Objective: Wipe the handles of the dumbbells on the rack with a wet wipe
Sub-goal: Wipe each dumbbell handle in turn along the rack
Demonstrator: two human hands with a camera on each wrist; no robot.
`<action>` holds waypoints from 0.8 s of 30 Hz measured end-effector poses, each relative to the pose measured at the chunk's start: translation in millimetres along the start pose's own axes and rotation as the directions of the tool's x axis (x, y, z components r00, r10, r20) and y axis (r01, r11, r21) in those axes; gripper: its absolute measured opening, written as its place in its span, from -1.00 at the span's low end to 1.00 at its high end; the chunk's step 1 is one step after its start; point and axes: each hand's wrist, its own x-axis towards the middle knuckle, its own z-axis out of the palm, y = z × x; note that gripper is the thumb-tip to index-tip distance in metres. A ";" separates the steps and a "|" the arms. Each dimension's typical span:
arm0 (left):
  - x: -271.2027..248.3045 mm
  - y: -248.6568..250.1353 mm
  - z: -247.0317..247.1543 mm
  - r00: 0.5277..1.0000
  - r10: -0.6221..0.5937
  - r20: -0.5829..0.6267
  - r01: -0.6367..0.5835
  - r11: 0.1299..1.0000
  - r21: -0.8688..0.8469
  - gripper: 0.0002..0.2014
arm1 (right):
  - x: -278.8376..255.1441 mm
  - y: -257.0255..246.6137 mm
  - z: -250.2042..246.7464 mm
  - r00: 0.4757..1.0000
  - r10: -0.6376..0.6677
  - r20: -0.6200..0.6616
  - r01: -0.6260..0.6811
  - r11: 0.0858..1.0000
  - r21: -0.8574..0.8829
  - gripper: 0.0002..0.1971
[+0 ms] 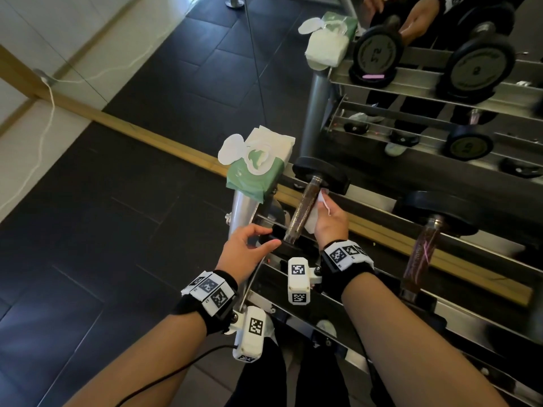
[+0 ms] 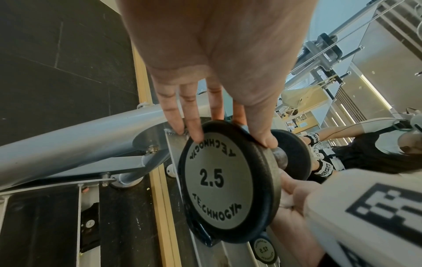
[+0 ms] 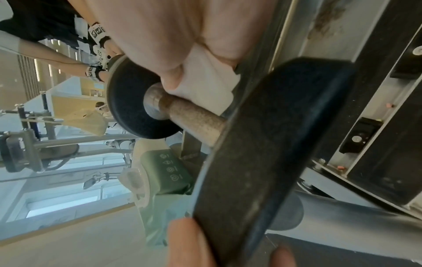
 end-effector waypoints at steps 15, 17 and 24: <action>0.9 -0.1 0.4 1.000 0.020 -0.007 -0.019 0.996 0.087 -0.78 | -2.4 13.1 -15.7 0.986 0.120 0.119 -0.123 0.992 0.017 -0.61; 0.4 -0.4 1.0 1.000 0.021 -0.014 -0.020 0.997 0.076 -0.79 | -1.9 9.0 -7.5 0.974 0.096 0.206 -0.094 0.995 -0.019 -0.54; -0.4 2.3 0.1 1.000 0.018 -0.005 -0.018 1.000 0.014 -0.81 | -29.3 9.1 -26.2 0.952 0.175 0.252 -0.155 0.983 -0.098 -0.37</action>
